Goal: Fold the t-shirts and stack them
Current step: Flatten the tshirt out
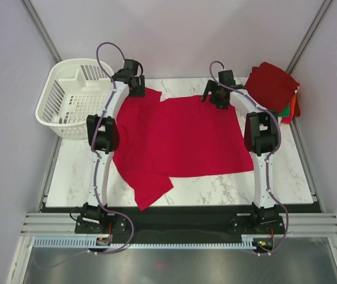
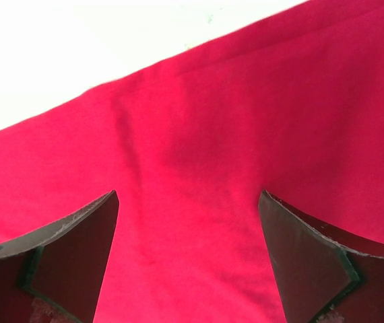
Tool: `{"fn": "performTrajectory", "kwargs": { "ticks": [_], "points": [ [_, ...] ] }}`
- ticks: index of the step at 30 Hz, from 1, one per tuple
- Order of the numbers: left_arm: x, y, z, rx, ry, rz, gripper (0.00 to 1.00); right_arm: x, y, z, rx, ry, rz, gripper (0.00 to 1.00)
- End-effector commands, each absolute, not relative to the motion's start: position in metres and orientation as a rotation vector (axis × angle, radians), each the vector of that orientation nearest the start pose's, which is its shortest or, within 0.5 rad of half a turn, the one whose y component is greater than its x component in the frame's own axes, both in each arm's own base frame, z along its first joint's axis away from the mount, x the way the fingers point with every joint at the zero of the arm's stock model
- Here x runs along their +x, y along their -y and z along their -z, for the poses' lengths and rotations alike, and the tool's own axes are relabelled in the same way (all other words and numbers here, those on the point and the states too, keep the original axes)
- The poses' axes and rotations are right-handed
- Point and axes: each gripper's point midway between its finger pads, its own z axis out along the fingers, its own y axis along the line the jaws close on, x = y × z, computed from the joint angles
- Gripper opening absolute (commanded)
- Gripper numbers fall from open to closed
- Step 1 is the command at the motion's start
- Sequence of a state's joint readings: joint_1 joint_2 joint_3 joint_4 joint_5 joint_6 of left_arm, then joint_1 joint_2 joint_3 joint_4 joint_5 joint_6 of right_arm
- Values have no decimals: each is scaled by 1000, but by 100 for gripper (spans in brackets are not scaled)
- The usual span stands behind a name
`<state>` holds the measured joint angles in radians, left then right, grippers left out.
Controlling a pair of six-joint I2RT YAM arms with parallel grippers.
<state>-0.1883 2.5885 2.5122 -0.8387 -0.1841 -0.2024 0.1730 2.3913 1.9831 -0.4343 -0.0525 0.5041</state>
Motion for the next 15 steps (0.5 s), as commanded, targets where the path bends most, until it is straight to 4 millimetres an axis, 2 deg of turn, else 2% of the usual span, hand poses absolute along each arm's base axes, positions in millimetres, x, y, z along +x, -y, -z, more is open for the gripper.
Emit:
{"fn": "performTrajectory", "kwargs": {
  "ticks": [1,2,3,4,5,6,7,8,9,10,11,12,13,14,15],
  "points": [
    [606,119,-191,4,-2251,15,78,592,-150,-93,355,-2364,-471,94],
    [601,123,-206,13,-2231,18,83,591,-152,-120,341,-2324,-497,94],
    [590,131,-214,28,-2233,21,84,590,-154,-134,327,-2306,-506,94],
    [574,132,-253,22,-2181,39,84,583,-155,-163,309,-2270,-522,94],
    [560,134,-268,-3,-2167,62,85,578,-156,-176,297,-2256,-527,94],
    [541,138,-249,-4,-2233,57,90,567,-154,-176,293,-2272,-524,94],
    [513,135,-292,-35,-2174,102,92,558,-154,-184,290,-2268,-526,95],
    [486,136,-255,-71,-2283,121,98,545,-152,-214,283,-2224,-538,95],
    [463,148,-249,-50,-2319,180,100,526,-150,-198,287,-2271,-526,95],
    [432,145,-275,-65,-2274,211,100,515,-148,-199,289,-2277,-520,95],
    [400,142,-228,-114,-2393,189,100,497,-149,-221,276,-2243,-530,95],
    [374,151,-219,-103,-2416,212,100,476,-145,-196,294,-2301,-516,95],
    [352,154,-208,-108,-2442,232,99,459,-143,-211,286,-2272,-527,95],
    [314,149,-185,-140,-2492,255,98,446,-143,-207,282,-2281,-530,95],
    [288,158,-172,-114,-2532,298,98,422,-144,-178,284,-2350,-525,95]
  ]
}}
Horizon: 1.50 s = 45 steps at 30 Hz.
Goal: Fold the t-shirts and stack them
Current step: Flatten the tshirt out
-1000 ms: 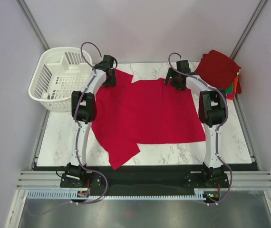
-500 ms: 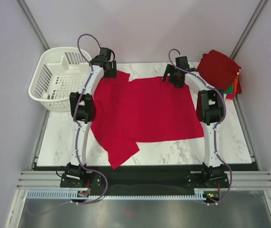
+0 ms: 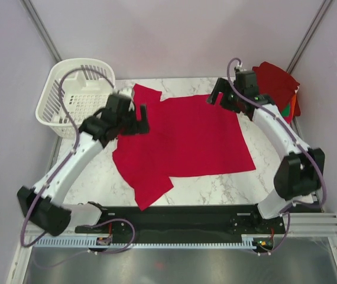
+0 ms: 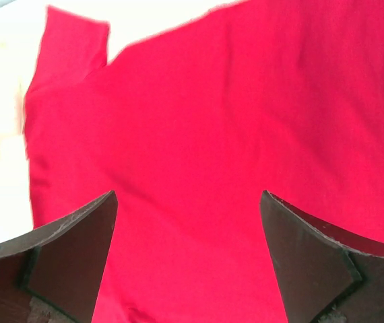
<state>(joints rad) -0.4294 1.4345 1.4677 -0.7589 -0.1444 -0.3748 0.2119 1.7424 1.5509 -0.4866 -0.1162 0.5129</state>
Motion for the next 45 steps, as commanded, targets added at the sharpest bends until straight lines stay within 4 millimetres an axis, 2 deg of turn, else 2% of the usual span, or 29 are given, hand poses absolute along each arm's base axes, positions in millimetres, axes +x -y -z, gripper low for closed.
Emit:
{"fn": "performTrajectory", "kwargs": {
  "ticks": [1,2,3,4,5,6,7,8,9,12,17,25,30,33,34,35,36,38,39,40,42,43,45],
  "points": [
    [269,157,-161,-132,-2561,317,97,408,-144,-191,271,-2312,-546,95],
    [234,152,-143,-194,-2599,375,96,395,-146,-185,258,-2324,-554,95],
    [217,151,-134,-229,-2620,412,95,377,-143,-163,259,-2373,-547,95],
    [202,149,-129,-266,-2621,452,94,367,-145,-160,250,-2379,-560,95],
    [179,146,-107,-349,-2678,486,93,358,-145,-167,232,-2359,-573,95],
    [170,145,-116,-375,-2620,563,92,346,-142,-154,235,-2388,-566,95],
    [163,144,-112,-438,-2613,590,91,339,-141,-158,230,-2373,-570,95],
    [154,139,-97,-473,-2631,582,91,332,-139,-151,227,-2389,-567,96],
    [150,142,-101,-474,-2606,626,90,328,-139,-149,221,-2393,-567,96],
    [143,145,-91,-513,-2647,631,91,318,-140,-147,210,-2402,-585,96],
    [127,149,-52,-573,-2784,588,88,311,-138,-152,199,-2389,-583,96],
    [115,146,-21,-595,-2835,481,81,306,-133,-145,188,-2419,-550,96],
    [120,156,-14,-570,-2839,497,73,305,-119,-142,221,-2409,-460,96],
    [123,160,-8,-545,-2854,469,57,305,-113,-139,228,-2412,-415,97],
    [125,160,-7,-531,-2856,457,41,304,-111,-137,229,-2419,-406,97],
    [125,161,-6,-519,-2862,450,34,302,-111,-136,228,-2426,-400,97],
    [126,160,-3,-504,-2872,432,18,301,-109,-135,232,-2426,-393,97],
    [133,166,-9,-472,-2862,444,5,298,-102,-128,280,-2437,-349,97],
    [135,168,-12,-449,-2858,450,2,297,-97,-127,318,-2431,-317,97],
    [141,173,-19,-437,-2841,477,2,294,-82,-120,387,-2427,-240,98],
    [147,179,-29,-421,-2817,510,2,287,-69,-117,499,-2405,-227,98],
    [150,181,-33,-414,-2806,523,2,280,-50,-106,585,-2401,-176,98],
    [153,183,-36,-404,-2796,530,2,272,-32,-109,704,-2336,-140,98]
  ]
}}
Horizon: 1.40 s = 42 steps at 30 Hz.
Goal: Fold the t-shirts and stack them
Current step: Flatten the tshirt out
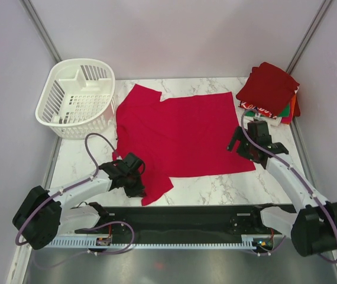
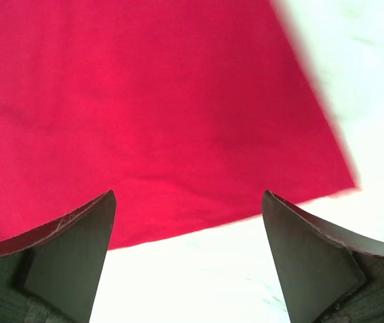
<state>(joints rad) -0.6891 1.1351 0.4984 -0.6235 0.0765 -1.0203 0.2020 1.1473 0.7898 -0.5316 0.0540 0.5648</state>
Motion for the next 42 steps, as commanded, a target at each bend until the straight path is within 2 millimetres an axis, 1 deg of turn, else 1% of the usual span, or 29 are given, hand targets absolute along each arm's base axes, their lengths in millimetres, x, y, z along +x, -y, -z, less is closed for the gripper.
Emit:
{"fn": "performTrajectory", "kwargs": {
  "ticks": [1,3,4,5,6,7,9,10,12,13,17,18,21,22,26,27,29,30,31,32,35,36,38,39,41,42],
  "points": [
    [154,183,-36,-403,-2798,522,2,264,-21,-100,765,-2328,-102,98],
    [155,182,-34,-386,-2802,506,2,257,-9,-96,840,-2285,-64,97],
    [159,184,-35,-376,-2796,503,2,251,-4,-87,876,-2296,-49,96],
    [159,183,-32,-368,-2809,484,2,248,-2,-81,903,-2308,-47,95],
    [161,184,-33,-350,-2806,482,2,245,-4,-73,924,-2335,-73,94],
    [162,185,-34,-342,-2801,482,2,244,1,-65,957,-2334,-80,91],
    [164,185,-35,-319,-2793,486,2,242,0,-53,973,-2366,-90,87],
    [164,185,-35,-311,-2791,484,2,242,4,-50,993,-2368,-90,82],
    [165,185,-37,-286,-2780,490,2,243,7,-44,1004,-2380,-71,79],
    [165,183,-36,-285,-2779,484,2,242,11,-41,1019,-2374,-44,76],
    [165,181,-36,-264,-2770,482,2,238,22,-34,1040,-2367,16,71],
    [164,181,-37,-261,-2766,486,2,238,23,-31,1046,-2369,14,69],
    [164,179,-36,-250,-2764,476,2,240,22,-27,1053,-2374,7,66],
    [165,179,-36,-246,-2762,475,2,241,22,-24,1053,-2376,7,63],
    [165,179,-38,-239,-2754,482,2,240,16,-15,1051,-2407,-30,59],
    [165,179,-38,-241,-2754,482,2,239,14,-12,1051,-2418,-40,53],
    [166,180,-40,-243,-2747,489,2,241,12,-15,1046,-2402,-66,43],
    [165,180,-40,-245,-2747,489,2,241,9,-15,1044,-2403,-92,34],
    [165,180,-40,-245,-2748,491,2,242,8,-18,1045,-2390,-103,31],
    [165,179,-40,-247,-2746,492,2,245,8,-23,1036,-2367,-117,30],
    [167,182,-47,-244,-2729,516,2,247,9,-30,1016,-2348,-118,26],
    [166,182,-49,-242,-2726,526,2,248,7,-32,1006,-2350,-131,19],
    [165,181,-55,-246,-2723,529,2,248,4,-35,990,-2355,-153,11],
    [164,180,-60,-245,-2712,539,2,249,3,-37,983,-2352,-168,5],
    [158,175,-66,-263,-2723,521,2,249,-3,-44,970,-2347,-212,0],
    [157,173,-73,-267,-2706,534,2,247,-4,-48,972,-2350,-216,0]
  ]
}}
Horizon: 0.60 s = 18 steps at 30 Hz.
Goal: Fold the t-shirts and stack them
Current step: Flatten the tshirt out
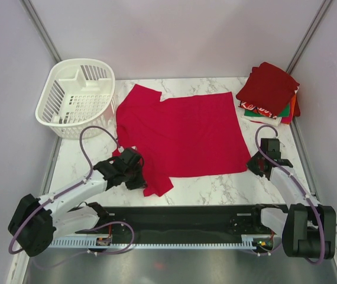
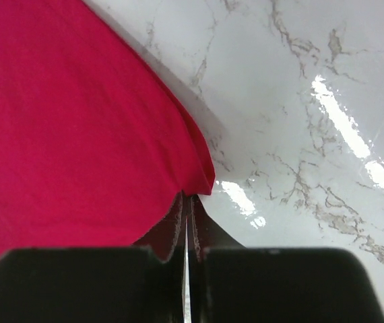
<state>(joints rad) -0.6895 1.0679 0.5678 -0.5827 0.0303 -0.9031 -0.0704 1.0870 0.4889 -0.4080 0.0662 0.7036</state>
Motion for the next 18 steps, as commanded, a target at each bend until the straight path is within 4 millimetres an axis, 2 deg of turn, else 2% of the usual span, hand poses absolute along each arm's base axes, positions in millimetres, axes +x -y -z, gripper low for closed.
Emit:
{"fn": "performTrajectory", "kwargs": {
  "ticks": [1,8,13,18],
  "points": [
    [155,171,-77,-271,-2702,536,2,248,-6,-55,962,-2331,-238,0],
    [134,155,-115,-324,-2655,596,2,248,-14,-97,910,-2264,-323,0],
    [118,138,-126,-366,-2667,554,2,236,-18,-114,883,-2232,-354,0],
    [108,132,-141,-389,-2652,584,2,221,-25,-125,863,-2238,-399,0]
  ]
}}
